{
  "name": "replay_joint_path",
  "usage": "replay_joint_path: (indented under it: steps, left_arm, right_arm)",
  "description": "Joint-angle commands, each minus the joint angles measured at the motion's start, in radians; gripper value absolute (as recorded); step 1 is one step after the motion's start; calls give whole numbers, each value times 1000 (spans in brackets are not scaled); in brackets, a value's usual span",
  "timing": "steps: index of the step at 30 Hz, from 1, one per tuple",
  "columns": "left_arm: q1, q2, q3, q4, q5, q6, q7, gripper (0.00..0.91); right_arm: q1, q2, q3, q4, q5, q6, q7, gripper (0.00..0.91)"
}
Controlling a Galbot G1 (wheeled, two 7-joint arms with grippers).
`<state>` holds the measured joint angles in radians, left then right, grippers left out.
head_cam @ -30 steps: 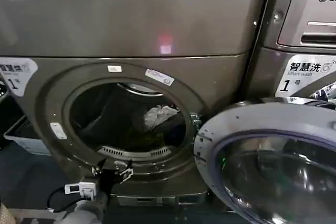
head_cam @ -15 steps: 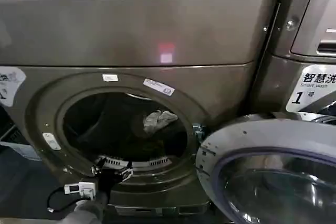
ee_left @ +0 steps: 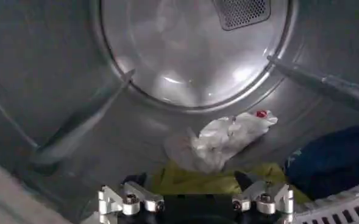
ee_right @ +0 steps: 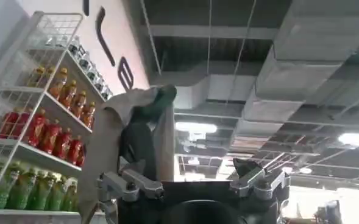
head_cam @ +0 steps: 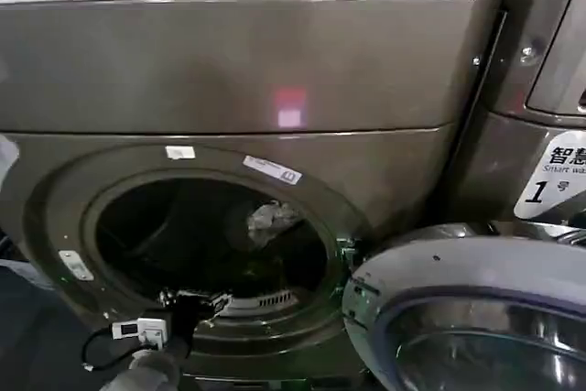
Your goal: Grasp the clothes from the dryer.
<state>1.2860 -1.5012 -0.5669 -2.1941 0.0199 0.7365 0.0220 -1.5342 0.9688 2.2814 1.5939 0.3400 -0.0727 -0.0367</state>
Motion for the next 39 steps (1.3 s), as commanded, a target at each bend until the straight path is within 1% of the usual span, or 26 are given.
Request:
replay_joint_path:
  steps: [1, 4, 5, 6, 8, 9, 11, 12, 13, 14, 15, 16, 19, 20, 21, 23, 24, 28, 32, 39]
  left_arm:
    - [-125, -2, -4, 93, 25, 49, 5, 907]
    - [-145, -5, -4, 133, 52, 49, 17, 907]
    - [-154, -4, -7, 148, 99, 49, 56, 907]
    - [-159, -2, -10, 156, 188, 49, 139, 907]
    - [-166, 13, -14, 165, 485, 49, 375, 907]
    - [-169, 19, -13, 166, 606, 24, 481, 907]
    - [-174, 15, -24, 172, 977, -167, 680, 907]
    - [-175, 14, -25, 169, 1079, -238, 733, 907]
    - [-176, 19, -24, 167, 1173, -273, 756, 907]
    - [-189, 19, -22, 162, 1213, -321, 781, 907]
    - [-199, 21, -18, 160, 1226, -330, 799, 907]
    - [-210, 23, -12, 158, 1270, -363, 811, 907]
    - [-240, 22, -8, 159, 1349, -517, 870, 907]
    - [-246, 22, -8, 161, 1364, -541, 879, 907]
    - [-253, 24, -8, 166, 1419, -618, 882, 907]
    - [-278, 42, -7, 163, 1385, -675, 1037, 907]
    - [-289, 50, -3, 168, 1369, -712, 1045, 907]
    - [-352, 47, 4, 194, 1378, -738, 1087, 907]
    - [-404, 43, 8, 216, 1384, -763, 1190, 907]
    - [-454, 24, 5, 268, 1446, -807, 1308, 907]
  right_arm:
    - [0, -1, 2, 1, 2, 0, -1, 907]
    - [-5, 2, 4, 1, 2, 1, -2, 907]
    - [-8, 3, 5, 1, 2, 1, -2, 907]
    - [-9, 2, 6, 1, 2, 1, -3, 907]
    - [-10, 0, 8, 0, 3, 1, -3, 907]
    - [-10, -1, 8, 0, 3, 1, -4, 907]
    - [-12, -1, 8, 3, 4, 1, -6, 907]
    - [-12, -1, 8, 4, 5, 0, -5, 907]
    - [-13, -2, 10, 4, 5, 0, -6, 907]
    - [-16, -3, 13, 2, 5, 1, -6, 907]
    - [-19, -3, 14, 1, 6, 1, -6, 907]
    - [-22, -3, 16, 1, 6, 1, -6, 907]
    - [-25, -1, 18, 3, 6, 1, -6, 907]
    - [-26, 0, 18, 4, 6, 1, -6, 907]
    - [-28, 1, 18, 5, 5, 1, -7, 907]
    - [-33, 3, 17, 4, 5, 4, -8, 907]
    - [-32, 3, 17, 4, 5, 4, -8, 907]
    - [-28, 8, 14, 10, 4, 4, -8, 907]
    - [-32, 7, 17, 7, 3, 5, -9, 907]
    - [-30, 12, 12, 13, 3, 6, -9, 907]
